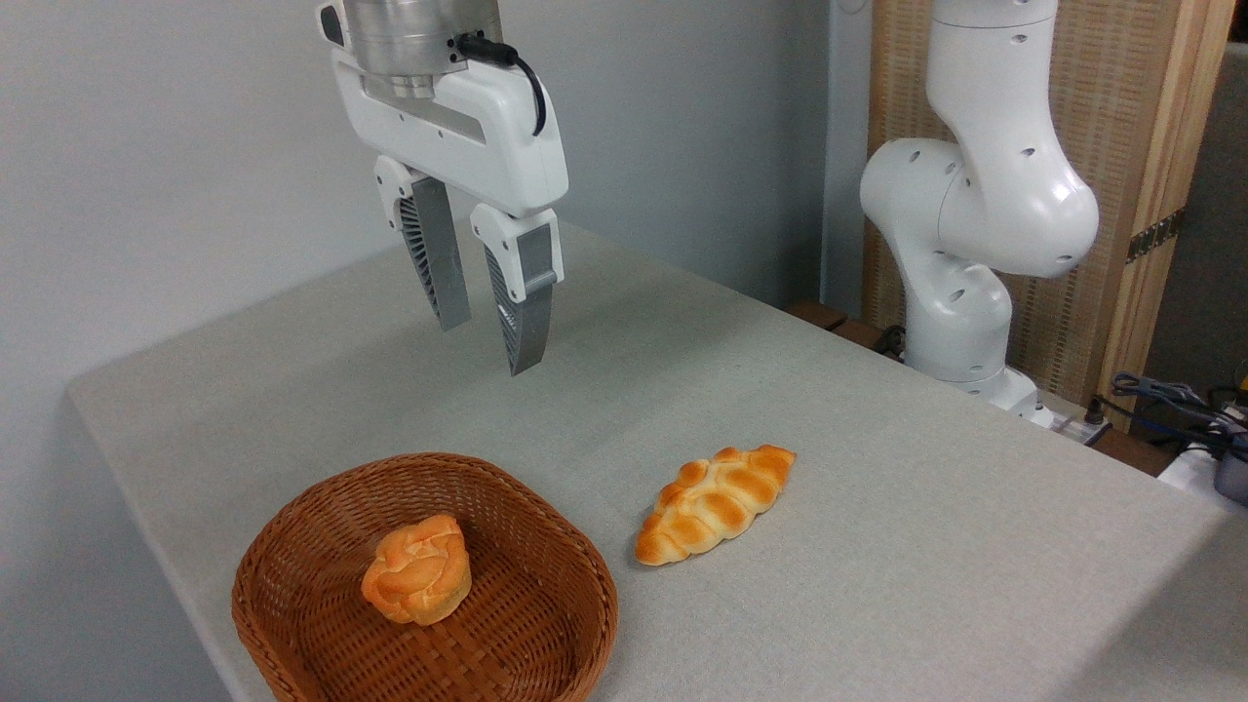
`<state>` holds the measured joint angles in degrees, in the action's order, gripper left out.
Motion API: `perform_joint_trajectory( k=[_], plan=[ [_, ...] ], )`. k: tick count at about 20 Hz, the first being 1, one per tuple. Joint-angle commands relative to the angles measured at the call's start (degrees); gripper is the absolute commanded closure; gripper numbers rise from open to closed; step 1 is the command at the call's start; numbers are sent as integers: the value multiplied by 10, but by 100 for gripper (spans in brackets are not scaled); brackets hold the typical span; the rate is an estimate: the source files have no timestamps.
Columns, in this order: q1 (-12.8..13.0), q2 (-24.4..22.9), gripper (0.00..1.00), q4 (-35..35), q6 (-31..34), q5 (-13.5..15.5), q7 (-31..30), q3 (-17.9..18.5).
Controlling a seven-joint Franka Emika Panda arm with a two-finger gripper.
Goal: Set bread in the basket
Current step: 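Move the open gripper toward the braided golden bread roll, then lower the gripper over the braided roll's middle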
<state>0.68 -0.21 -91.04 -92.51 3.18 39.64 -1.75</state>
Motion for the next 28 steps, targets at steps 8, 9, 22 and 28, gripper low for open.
perform_joint_trajectory(
  k=[8, 9, 22, 28],
  plan=[
    [4, 3, 0, 6, -6, 11, 13, 18],
    [3, 3, 0, 6, -6, 11, 14, 18],
    [5, -135, 0, -211, -98, 7, 14, 25],
    [5, -175, 0, -312, -117, -19, 39, 31]
  ],
)
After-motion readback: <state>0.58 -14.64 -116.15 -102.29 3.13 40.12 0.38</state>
